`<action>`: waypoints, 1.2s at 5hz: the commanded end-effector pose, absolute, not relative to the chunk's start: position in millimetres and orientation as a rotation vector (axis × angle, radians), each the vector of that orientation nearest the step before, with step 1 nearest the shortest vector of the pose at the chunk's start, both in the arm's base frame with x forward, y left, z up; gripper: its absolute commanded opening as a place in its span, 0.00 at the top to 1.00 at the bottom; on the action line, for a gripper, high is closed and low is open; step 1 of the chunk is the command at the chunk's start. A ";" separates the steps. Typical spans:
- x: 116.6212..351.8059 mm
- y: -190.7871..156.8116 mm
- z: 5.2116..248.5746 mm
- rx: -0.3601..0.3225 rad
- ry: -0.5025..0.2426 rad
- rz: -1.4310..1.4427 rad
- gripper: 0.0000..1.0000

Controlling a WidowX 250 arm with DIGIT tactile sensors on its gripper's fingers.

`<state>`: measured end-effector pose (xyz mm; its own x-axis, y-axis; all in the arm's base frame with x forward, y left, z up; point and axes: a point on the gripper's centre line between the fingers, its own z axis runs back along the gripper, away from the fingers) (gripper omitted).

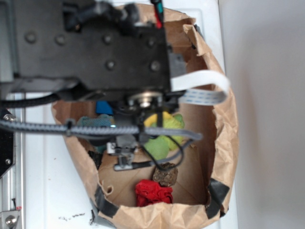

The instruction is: Grab the blue cloth.

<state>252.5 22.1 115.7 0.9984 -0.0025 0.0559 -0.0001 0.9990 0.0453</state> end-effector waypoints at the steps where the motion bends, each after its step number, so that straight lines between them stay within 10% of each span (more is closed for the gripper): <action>1: 257.7 20.2 129.2 0.058 -0.109 -0.013 0.00; 6: 250.4 7.8 86.0 0.056 -0.077 -0.055 0.00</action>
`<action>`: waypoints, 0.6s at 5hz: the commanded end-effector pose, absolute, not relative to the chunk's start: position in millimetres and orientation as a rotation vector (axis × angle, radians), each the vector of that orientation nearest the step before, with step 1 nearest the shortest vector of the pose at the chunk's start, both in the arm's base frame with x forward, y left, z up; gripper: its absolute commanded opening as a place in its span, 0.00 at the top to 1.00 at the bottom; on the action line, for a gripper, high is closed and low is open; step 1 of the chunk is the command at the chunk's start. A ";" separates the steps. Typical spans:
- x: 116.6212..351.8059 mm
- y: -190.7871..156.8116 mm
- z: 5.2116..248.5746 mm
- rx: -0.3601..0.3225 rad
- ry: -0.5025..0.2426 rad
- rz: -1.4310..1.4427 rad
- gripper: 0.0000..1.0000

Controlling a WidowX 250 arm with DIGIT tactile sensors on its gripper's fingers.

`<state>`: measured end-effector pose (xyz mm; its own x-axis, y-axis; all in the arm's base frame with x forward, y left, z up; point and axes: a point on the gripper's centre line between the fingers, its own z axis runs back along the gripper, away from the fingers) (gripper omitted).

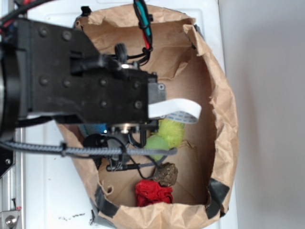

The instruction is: Grab the blue cloth.

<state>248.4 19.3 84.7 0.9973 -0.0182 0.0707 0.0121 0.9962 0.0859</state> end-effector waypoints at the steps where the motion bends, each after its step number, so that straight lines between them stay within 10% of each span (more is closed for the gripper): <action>1: 250.0 -2.4 88.2 0.010 -0.036 -0.076 0.00; 3: 255.5 -17.8 82.9 0.001 -0.058 -0.069 0.00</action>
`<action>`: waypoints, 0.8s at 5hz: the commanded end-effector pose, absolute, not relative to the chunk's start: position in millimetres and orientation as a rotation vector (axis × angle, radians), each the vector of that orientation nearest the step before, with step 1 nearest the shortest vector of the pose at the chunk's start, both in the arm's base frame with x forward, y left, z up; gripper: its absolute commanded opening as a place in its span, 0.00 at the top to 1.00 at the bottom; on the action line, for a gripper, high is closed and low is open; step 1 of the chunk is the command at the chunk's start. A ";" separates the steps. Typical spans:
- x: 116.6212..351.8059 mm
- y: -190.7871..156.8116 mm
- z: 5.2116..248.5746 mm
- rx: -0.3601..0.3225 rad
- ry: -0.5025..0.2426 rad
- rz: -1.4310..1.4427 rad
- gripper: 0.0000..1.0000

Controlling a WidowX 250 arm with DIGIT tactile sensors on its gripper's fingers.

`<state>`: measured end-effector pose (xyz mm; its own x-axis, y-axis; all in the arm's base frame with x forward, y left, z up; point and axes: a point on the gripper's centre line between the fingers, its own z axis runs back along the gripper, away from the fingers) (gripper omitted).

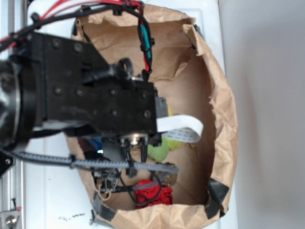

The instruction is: Grab the blue cloth.

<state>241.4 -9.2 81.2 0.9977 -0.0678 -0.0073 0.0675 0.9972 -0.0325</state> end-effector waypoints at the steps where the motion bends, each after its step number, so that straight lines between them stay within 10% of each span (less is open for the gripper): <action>1: 259.9 -23.7 73.2 0.013 -0.061 -0.072 0.00; 4: 263.8 -32.9 46.7 0.096 -0.121 -0.092 0.00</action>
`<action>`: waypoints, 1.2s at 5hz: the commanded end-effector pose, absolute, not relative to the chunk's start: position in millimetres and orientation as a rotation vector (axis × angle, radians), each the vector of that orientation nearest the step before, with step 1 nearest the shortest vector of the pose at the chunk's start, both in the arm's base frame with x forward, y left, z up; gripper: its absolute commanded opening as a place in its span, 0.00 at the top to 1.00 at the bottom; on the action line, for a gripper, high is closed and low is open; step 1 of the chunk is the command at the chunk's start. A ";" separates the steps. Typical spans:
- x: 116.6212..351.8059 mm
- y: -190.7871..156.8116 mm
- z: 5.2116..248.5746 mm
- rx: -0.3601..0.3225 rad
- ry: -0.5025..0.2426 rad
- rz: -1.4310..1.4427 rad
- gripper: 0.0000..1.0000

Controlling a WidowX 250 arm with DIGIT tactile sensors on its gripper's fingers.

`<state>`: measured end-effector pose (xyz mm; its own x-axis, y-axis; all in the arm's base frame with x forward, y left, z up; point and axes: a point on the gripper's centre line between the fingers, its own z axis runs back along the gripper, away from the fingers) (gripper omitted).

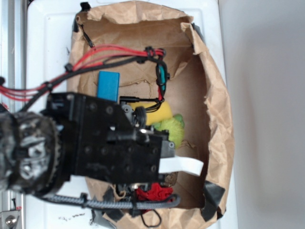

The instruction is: Grab the blue cloth.

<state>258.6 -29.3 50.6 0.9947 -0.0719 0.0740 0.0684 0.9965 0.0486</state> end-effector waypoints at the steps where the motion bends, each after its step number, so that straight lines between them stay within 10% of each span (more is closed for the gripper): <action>1: 257.4 -28.8 40.1 0.138 -0.177 -0.098 1.00; 6: 276.4 -7.0 88.0 0.105 -0.202 0.007 1.00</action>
<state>266.6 -11.4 70.0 0.9922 -0.0146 0.1237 0.0022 0.9950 0.0995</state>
